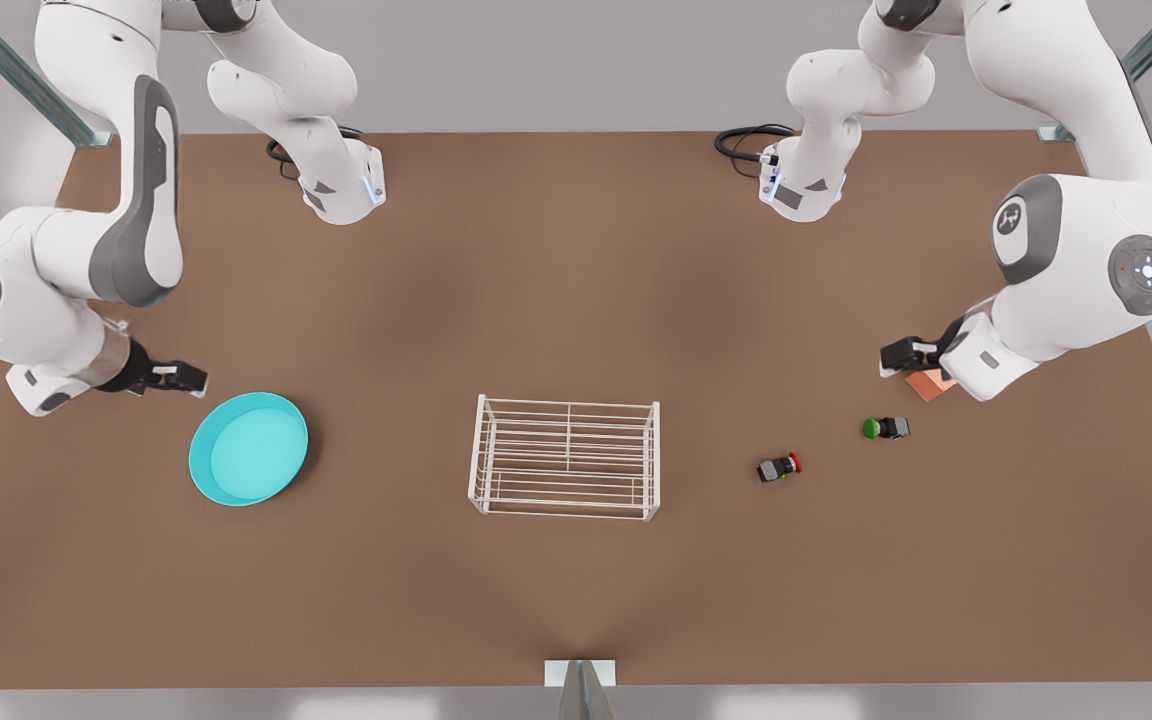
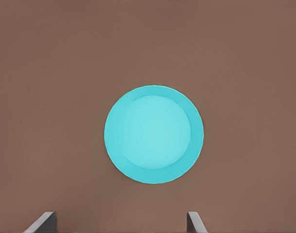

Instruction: Place the plate on the shelf with right arm and place the red button switch in the plate with left arm

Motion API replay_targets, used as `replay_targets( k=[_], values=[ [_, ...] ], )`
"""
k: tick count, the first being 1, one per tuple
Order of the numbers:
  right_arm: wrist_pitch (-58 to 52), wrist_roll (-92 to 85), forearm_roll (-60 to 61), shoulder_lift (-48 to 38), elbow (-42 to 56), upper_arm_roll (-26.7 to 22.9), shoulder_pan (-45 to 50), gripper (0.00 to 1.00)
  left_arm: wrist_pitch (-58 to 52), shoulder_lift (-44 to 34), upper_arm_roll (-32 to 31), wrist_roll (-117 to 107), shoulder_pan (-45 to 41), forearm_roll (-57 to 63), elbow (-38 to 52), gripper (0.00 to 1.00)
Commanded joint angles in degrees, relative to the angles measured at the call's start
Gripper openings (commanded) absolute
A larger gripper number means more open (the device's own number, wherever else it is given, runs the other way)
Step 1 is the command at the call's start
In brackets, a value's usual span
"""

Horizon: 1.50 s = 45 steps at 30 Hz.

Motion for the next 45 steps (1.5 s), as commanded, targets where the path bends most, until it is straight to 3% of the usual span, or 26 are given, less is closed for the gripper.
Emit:
replay_targets(
  k=[1,4,6,10,16,26,31,34,39,45],
  values=[
    [1.3,-2.5,0.0,0.5,0.6,0.0,0.0,1.00,1.2,0.0,0.0,-1.9,-0.3,0.1,0.0,1.00],
    [0.7,-2.6,-0.2,1.1,0.6,0.0,-0.1,1.00,0.9,0.0,0.0,-1.6,-1.5,1.7,0.1,1.00],
    [0.6,-6.8,1.1,6.1,0.9,-0.2,-0.3,1.00,-1.2,0.0,0.2,-1.8,-1.3,2.7,-0.6,1.00],
    [11.7,-12.5,2.9,14.9,0.4,-0.2,-1.5,1.00,-1.8,-0.2,0.3,-1.8,-1.1,2.8,-1.6,1.00],
    [20.6,-36.3,12.8,23.5,0.9,-0.2,-9.3,1.00,-1.9,-0.9,0.3,-2.8,-1.1,2.8,-3.4,1.00],
    [21.0,-47.5,13.5,30.9,5.7,-0.3,-13.4,1.00,-1.9,-0.9,0.3,-2.8,-1.1,2.8,-3.7,1.00],
    [20.6,-49.2,19.4,32.9,5.7,0.0,-14.4,1.00,-1.9,-1.1,0.3,-2.8,-1.1,2.8,-4.1,1.00],
    [19.2,-48.8,20.4,33.2,5.1,0.4,-14.2,0.95,-2.0,-1.1,0.3,-3.1,-1.1,2.9,-4.3,1.00],
    [19.1,-48.9,20.3,34.2,5.1,0.4,-14.3,0.78,-3.1,-1.0,0.2,-3.3,-1.2,2.9,-4.1,1.00],
    [18.0,-49.4,20.3,34.1,5.3,0.4,-14.4,0.46,-3.3,-0.9,0.2,-4.3,-1.2,3.4,-4.3,1.00]
  ],
)
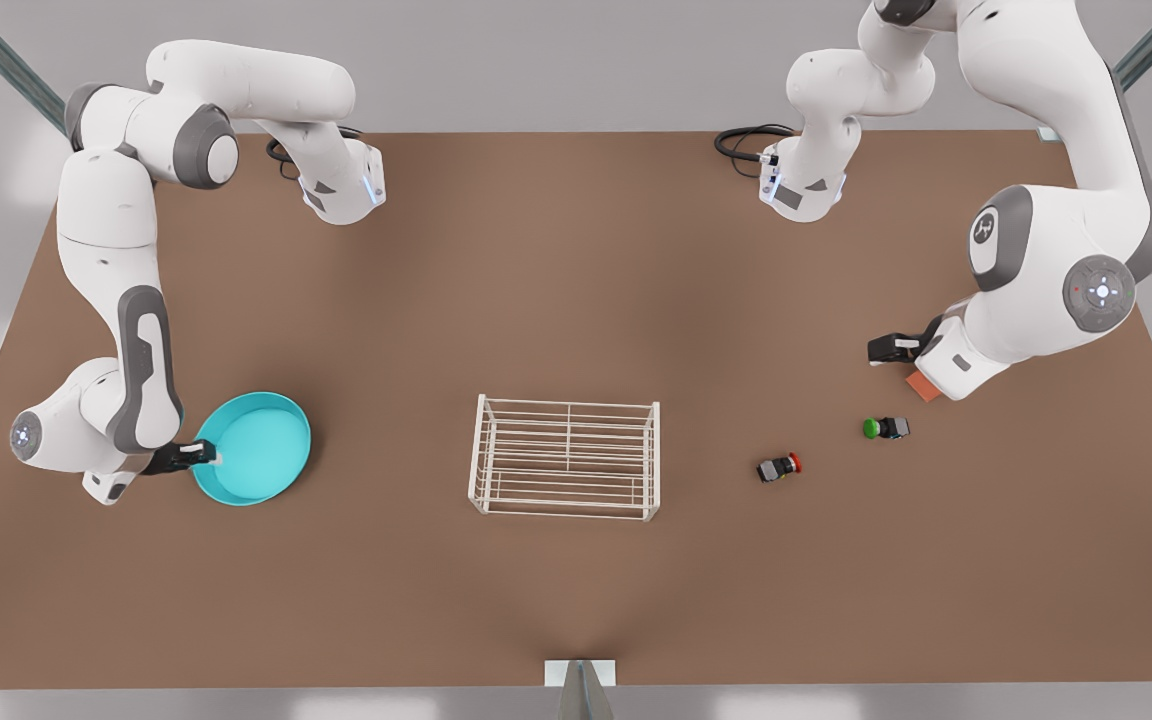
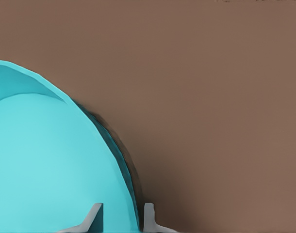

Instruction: Place the plate on the shelf with right arm and place the red button switch in the plate with left arm

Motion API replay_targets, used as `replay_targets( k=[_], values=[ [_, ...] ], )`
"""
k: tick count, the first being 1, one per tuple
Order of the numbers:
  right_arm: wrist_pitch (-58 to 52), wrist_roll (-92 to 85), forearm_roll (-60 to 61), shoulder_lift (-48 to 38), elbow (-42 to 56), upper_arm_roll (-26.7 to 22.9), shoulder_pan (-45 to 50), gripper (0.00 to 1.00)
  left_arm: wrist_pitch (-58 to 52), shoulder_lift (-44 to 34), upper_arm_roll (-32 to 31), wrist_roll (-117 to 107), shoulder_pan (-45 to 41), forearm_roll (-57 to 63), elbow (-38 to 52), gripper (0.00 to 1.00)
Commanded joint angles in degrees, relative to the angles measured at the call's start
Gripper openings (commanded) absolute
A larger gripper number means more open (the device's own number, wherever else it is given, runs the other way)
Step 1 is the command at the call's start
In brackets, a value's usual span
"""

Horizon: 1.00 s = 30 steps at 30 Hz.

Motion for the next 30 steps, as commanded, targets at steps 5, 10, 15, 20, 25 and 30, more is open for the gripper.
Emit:
replay_targets(
  k=[5,10,15,20,25,30],
  values=[
    [-2.7,-9.0,0.0,-0.3,0.2,-0.1,-0.1,0.40,-0.3,0.0,0.0,-1.6,-0.1,0.7,0.2,1.00],
    [-3.8,-9.8,0.1,-0.4,0.2,-0.2,-0.1,0.26,-0.3,0.0,0.0,-2.2,-0.2,1.7,0.2,1.00],
    [-7.6,-9.8,0.2,-1.9,0.3,0.3,0.0,0.24,-0.3,0.3,-0.1,-6.0,-0.3,1.8,0.2,1.00],
    [-14.3,-9.7,3.0,-6.2,0.3,1.2,0.0,0.24,7.0,-0.3,-1.4,-35.4,-2.0,-0.9,-4.3,1.00],
    [-22.6,-5.7,6.5,-10.4,0.6,3.9,0.7,0.25,19.0,-3.9,-3.9,-58.3,-7.3,0.3,-16.9,1.00],
    [-26.4,2.8,6.4,-13.7,2.6,4.7,6.1,0.26,24.5,0.7,-3.5,-93.4,-9.7,4.7,-16.4,1.00]
  ],
)
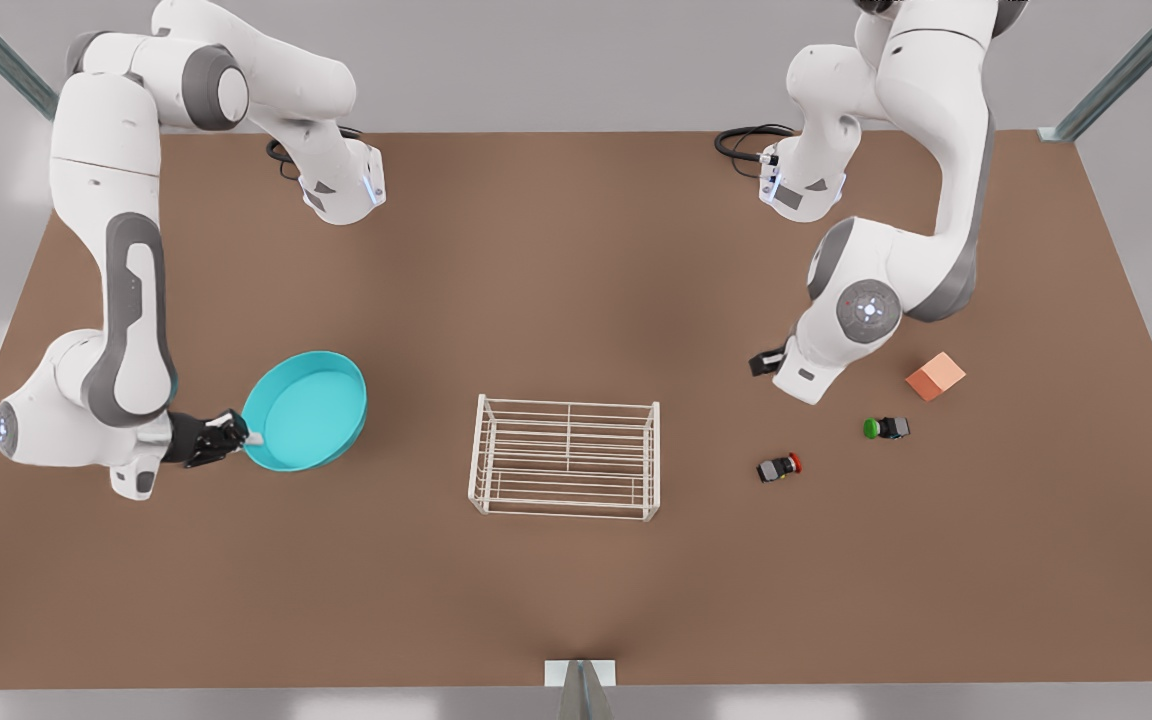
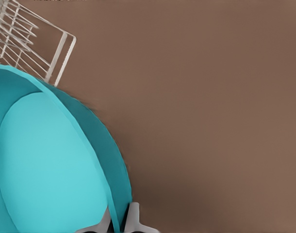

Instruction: Place the plate on the shelf with right arm and place the red button switch in the plate with left arm

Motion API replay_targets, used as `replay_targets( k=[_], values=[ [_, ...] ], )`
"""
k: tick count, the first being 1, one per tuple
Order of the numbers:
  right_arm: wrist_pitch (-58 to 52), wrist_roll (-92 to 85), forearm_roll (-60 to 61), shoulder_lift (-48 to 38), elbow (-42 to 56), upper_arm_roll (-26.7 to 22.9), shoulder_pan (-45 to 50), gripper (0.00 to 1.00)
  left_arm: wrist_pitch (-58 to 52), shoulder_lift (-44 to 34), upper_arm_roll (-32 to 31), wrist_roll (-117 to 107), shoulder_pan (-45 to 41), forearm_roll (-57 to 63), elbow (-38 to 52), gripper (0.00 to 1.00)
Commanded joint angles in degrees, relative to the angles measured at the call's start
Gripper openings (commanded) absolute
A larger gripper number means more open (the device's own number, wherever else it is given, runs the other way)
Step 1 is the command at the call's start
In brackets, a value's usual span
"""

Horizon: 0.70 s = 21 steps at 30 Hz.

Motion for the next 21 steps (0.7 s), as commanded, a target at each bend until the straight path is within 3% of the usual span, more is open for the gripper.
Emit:
replay_targets(
  k=[1,2,6,7,8,9,11,16,21],
  values=[
    [-5.4,9.6,0.3,-0.9,0.7,0.0,1.8,0.26,7.9,1.2,0.1,-69.3,1.4,0.6,0.2,1.00],
    [-5.5,12.1,0.3,-1.7,0.7,0.0,3.1,0.26,11.3,1.7,0.2,-80.3,3.4,-2.5,0.1,1.00],
    [-6.4,24.2,0.4,-4.0,1.8,0.1,10.5,0.26,22.6,1.9,-0.2,-86.8,3.5,-2.3,-9.3,1.00],
    [-6.4,27.5,0.4,-4.1,2.6,0.1,12.3,0.26,22.6,2.4,-0.1,-87.7,3.3,-2.5,-8.4,1.00],
    [-6.4,30.4,0.4,-4.1,3.7,0.1,14.1,0.26,20.8,4.1,0.3,-88.8,7.3,-4.0,-1.6,1.00],
    [-6.3,33.8,0.4,-4.1,4.7,0.0,16.3,0.26,11.9,9.9,0.1,-88.4,7.1,-4.2,7.9,1.00],
    [-6.2,39.7,0.4,-4.0,6.8,0.0,19.6,0.26,18.5,9.6,-0.9,-90.8,3.3,3.2,1.1,1.00],
    [-2.4,50.6,0.3,-1.4,9.5,0.0,26.5,0.26,27.2,9.3,-0.6,-88.9,4.7,1.5,-6.7,1.00],
    [0.2,57.5,0.2,3.7,14.1,-0.2,30.4,0.26,26.2,7.7,-1.2,-80.5,3.5,-0.3,-6.2,1.00]
  ],
)
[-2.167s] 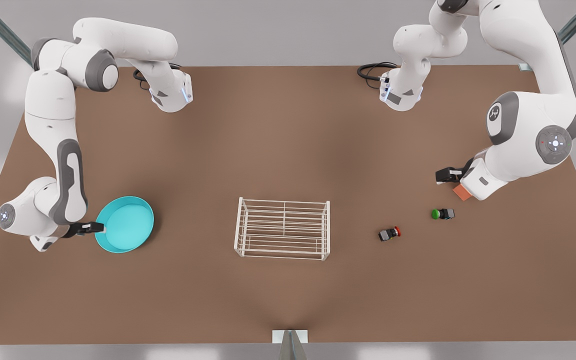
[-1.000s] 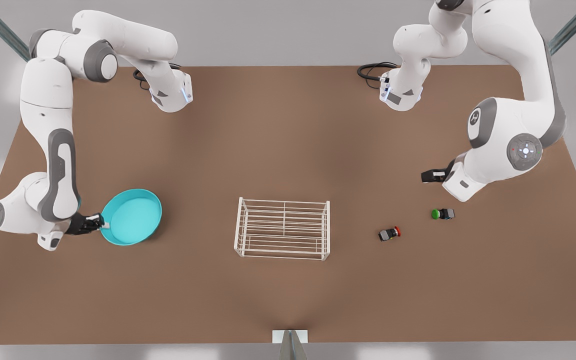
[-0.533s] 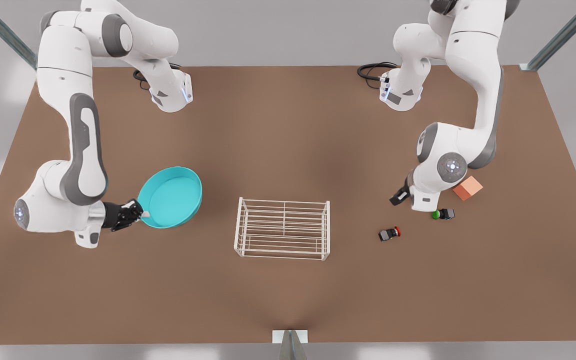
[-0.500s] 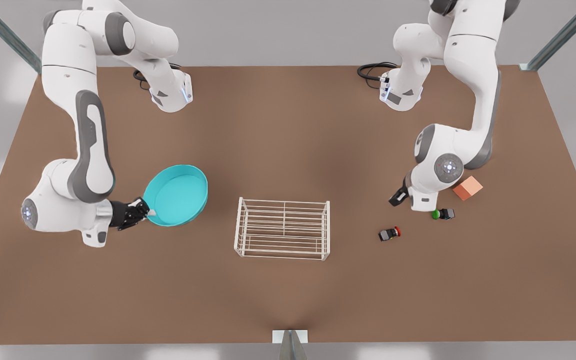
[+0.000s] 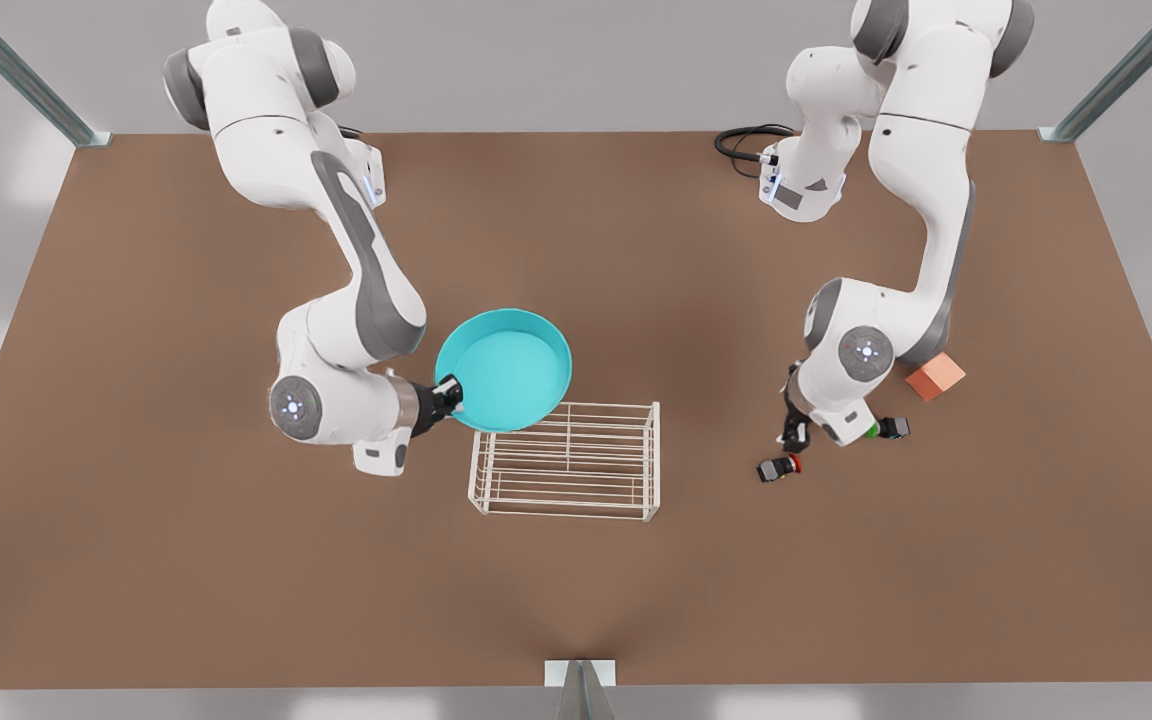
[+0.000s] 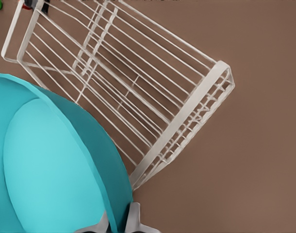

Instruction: Place the plate on the shelf with right arm and place the red button switch in the plate with left arm

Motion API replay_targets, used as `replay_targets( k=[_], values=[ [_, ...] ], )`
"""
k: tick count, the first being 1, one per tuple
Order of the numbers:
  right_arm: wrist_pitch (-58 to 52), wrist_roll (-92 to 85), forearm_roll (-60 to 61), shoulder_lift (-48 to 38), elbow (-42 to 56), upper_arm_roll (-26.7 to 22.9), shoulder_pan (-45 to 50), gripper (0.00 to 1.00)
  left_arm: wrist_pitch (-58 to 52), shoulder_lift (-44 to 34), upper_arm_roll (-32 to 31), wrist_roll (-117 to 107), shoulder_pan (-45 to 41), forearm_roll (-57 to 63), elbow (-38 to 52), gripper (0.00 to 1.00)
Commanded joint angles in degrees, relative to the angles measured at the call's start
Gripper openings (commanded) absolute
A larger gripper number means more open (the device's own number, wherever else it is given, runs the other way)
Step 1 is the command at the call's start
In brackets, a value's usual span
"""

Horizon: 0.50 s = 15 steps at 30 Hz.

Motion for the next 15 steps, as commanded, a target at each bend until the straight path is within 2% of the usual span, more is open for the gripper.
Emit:
replay_targets(
  k=[1,2,5,6,7,8,15],
  values=[
    [4.1,29.0,0.0,1.4,1.0,0.0,0.9,0.26,1.7,0.6,0.0,-9.5,0.1,1.0,1.9,1.00],
    [5.2,29.3,0.0,2.1,1.1,0.0,1.7,0.26,-3.3,-1.3,-0.1,-9.3,-0.2,-1.8,1.5,1.00],
    [8.7,30.6,0.9,4.9,2.4,0.1,2.8,0.26,4.9,2.3,-0.5,-22.3,-0.6,0.8,0.9,0.99],
    [8.9,31.8,1.0,5.8,3.4,0.0,3.2,0.27,7.9,3.1,-0.5,-29.6,-0.5,0.7,1.7,0.89],
    [9.9,32.7,2.0,6.2,3.9,0.1,3.6,0.27,7.2,4.5,-0.5,-30.2,0.8,0.4,3.9,0.90],
    [10.0,33.4,2.3,6.4,4.1,0.0,4.2,0.27,7.3,5.1,-0.4,-30.2,0.8,0.6,2.8,1.00],
    [13.4,34.3,3.6,7.3,4.3,0.0,4.8,0.27,8.9,12.4,0.0,-39.6,1.0,1.0,8.3,1.00]
  ],
)
